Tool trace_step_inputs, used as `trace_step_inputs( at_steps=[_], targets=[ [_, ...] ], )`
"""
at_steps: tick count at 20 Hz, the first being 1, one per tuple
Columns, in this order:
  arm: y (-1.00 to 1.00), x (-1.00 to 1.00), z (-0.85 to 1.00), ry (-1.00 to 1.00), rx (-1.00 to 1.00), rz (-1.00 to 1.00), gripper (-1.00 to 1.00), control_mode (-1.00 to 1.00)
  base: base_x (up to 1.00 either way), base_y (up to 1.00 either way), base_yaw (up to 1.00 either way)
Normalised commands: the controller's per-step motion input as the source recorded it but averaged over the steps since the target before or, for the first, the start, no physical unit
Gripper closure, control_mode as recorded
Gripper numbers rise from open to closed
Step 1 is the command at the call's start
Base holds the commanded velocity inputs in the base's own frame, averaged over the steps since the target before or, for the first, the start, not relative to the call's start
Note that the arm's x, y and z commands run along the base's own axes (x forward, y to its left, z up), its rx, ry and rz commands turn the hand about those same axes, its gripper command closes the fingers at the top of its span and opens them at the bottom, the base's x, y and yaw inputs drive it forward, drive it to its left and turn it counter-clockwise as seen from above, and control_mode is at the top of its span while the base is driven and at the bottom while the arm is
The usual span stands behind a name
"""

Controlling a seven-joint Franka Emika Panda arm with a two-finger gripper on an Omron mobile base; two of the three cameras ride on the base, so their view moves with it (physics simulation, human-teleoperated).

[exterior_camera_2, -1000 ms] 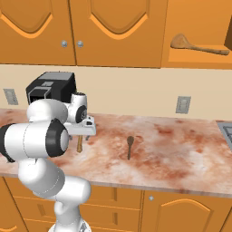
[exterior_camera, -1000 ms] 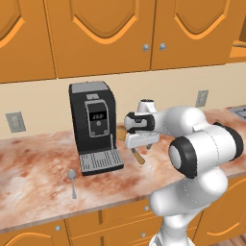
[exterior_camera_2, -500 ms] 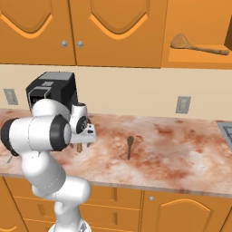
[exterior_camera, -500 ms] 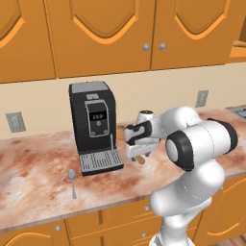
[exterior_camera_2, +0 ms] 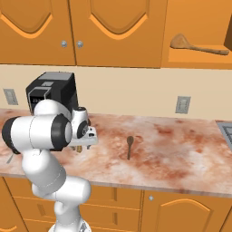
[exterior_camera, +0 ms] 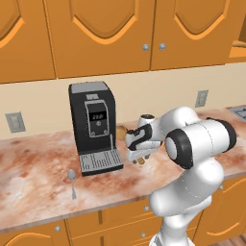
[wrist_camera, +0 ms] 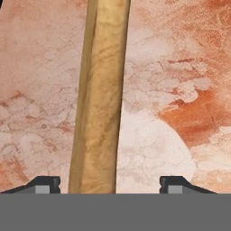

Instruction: Organize the utensils by type. Pick up the wooden spoons from the counter and place them in the open cabinet. Then pick up the metallic utensils from the counter and place them in the open drawer.

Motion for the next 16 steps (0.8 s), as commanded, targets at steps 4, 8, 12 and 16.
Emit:
trace_step_inputs(
  at_steps=[4, 8, 12, 16],
  targets=[
    [0.0, 0.0, -0.18, 0.0, 0.0, 0.0, 1.0, -1.0, 0.0, 0.0, 0.0],
    [0.0, 0.0, 0.0, 0.0, 0.0, 0.0, 1.0, -1.0, 0.0, 0.0, 0.0],
    [-0.15, -0.09, 0.0, 0.0, 0.0, 0.04, 1.0, -1.0, 0.0, 0.0, 0.0],
    [-0.41, -0.2, 0.24, -0.15, 0.0, 0.13, 1.0, -1.0, 0.0, 0.0, 0.0]
  ],
)
